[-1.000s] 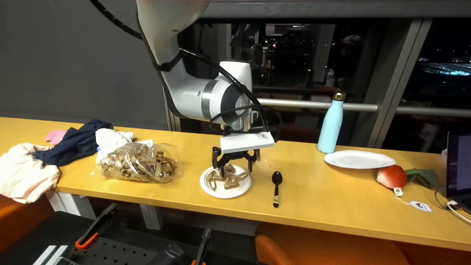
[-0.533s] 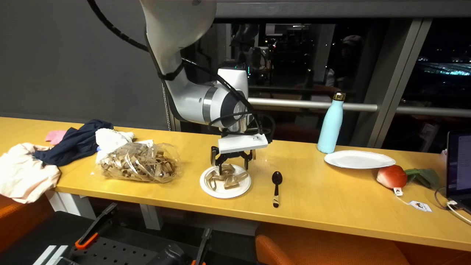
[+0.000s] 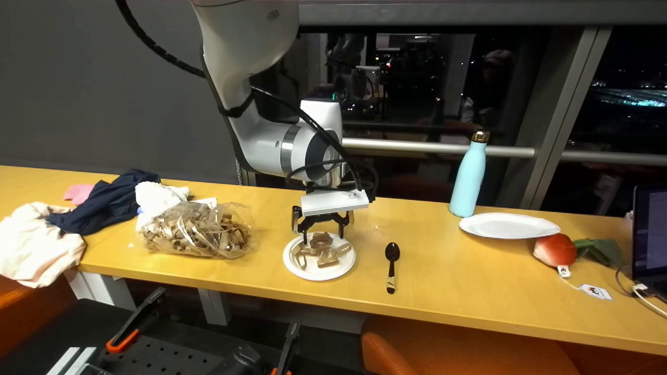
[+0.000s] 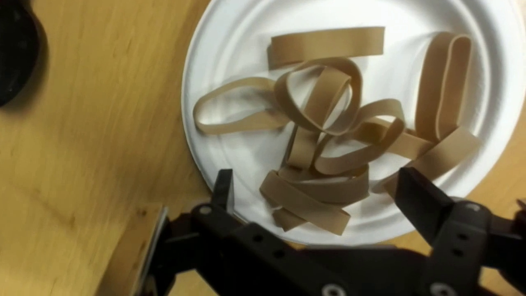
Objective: Move some rubber bands from the plate to the plastic
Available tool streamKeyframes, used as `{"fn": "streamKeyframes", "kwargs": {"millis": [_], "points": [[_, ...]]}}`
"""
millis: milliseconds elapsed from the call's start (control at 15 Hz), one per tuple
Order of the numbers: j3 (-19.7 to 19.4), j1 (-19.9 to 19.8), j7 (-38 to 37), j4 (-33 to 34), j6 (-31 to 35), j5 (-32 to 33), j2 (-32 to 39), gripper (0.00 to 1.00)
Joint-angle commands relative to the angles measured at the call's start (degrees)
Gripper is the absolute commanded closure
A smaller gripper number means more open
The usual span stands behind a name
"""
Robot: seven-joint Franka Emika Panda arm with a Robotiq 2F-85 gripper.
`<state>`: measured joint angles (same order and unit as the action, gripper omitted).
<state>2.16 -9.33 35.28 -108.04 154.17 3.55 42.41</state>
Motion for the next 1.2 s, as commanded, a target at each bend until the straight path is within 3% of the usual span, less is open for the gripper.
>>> {"fn": "streamKeyframes", "kwargs": {"millis": [0,667,800,1133], "points": [[0.2,0.0,-2.1,-0.5,-0.7,2.0,-0.4,0.00],[0.3,-0.1,-3.3,-4.2,0.2,2.0,-1.1,0.00],[0.3,-0.2,-3.5,-5.3,0.5,2.0,-1.4,0.28],[0.3,-0.3,-3.6,-4.4,-0.1,2.0,-1.5,0.66]]}}
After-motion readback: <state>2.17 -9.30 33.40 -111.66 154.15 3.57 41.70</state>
